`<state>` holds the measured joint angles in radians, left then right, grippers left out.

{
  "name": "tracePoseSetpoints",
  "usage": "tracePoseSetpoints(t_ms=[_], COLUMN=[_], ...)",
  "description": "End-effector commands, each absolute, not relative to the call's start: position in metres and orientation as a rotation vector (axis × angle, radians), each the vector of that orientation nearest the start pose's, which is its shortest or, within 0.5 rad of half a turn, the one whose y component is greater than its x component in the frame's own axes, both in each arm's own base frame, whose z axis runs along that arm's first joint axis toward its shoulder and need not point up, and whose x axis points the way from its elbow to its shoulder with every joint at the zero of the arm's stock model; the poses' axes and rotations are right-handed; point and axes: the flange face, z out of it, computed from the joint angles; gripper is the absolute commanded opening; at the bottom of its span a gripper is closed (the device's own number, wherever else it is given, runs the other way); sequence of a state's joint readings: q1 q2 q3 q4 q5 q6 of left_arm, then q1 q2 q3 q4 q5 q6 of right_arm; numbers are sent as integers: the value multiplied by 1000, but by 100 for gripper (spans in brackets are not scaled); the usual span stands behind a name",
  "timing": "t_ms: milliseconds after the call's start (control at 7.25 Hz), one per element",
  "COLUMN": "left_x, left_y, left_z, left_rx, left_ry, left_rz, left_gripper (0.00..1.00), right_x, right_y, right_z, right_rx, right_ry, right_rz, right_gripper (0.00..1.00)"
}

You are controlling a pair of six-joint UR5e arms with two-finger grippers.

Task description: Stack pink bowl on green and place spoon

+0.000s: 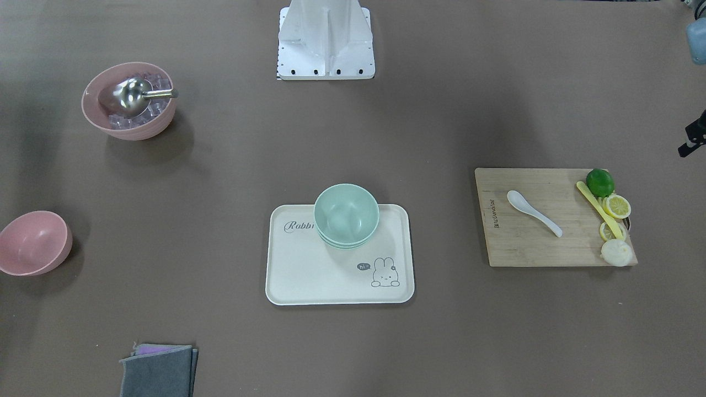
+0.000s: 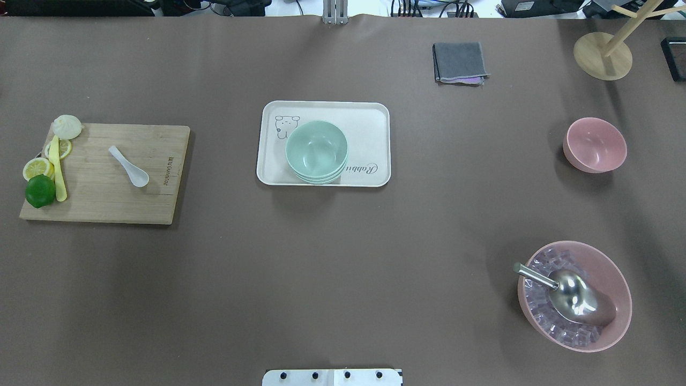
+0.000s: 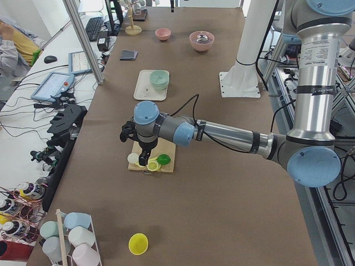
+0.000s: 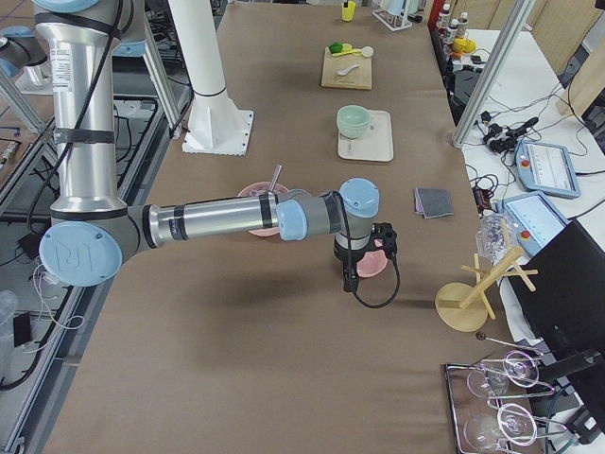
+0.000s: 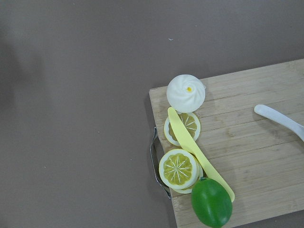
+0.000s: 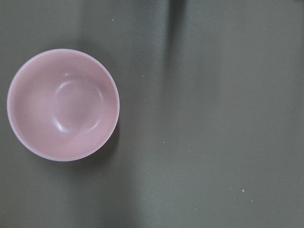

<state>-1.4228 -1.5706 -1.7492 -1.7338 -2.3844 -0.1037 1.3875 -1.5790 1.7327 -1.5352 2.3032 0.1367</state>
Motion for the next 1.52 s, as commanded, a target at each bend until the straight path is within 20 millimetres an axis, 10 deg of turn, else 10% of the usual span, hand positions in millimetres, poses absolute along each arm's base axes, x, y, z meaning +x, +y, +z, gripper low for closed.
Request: tracePoseSetpoints(t_ms=[0, 414, 828, 1379], left_x=[14, 12, 13, 15], left_y=[-507, -508, -510, -513], left_z=[549, 550, 544, 547], left_rx=[224, 230, 234, 232], left_ry=[839, 808, 811, 808], left_rz=[182, 174, 164, 172], left_gripper=[98, 98, 98, 98], right_x=[-49, -60, -123, -162], right_y=[-505, -516, -568, -571], right_z=[570, 585, 569, 613], right_rx=[96, 161, 83, -16], right_ry=[-771, -799, -818, -789], right_rz=[-153, -128, -72, -103], right_gripper=[100, 100, 100, 94])
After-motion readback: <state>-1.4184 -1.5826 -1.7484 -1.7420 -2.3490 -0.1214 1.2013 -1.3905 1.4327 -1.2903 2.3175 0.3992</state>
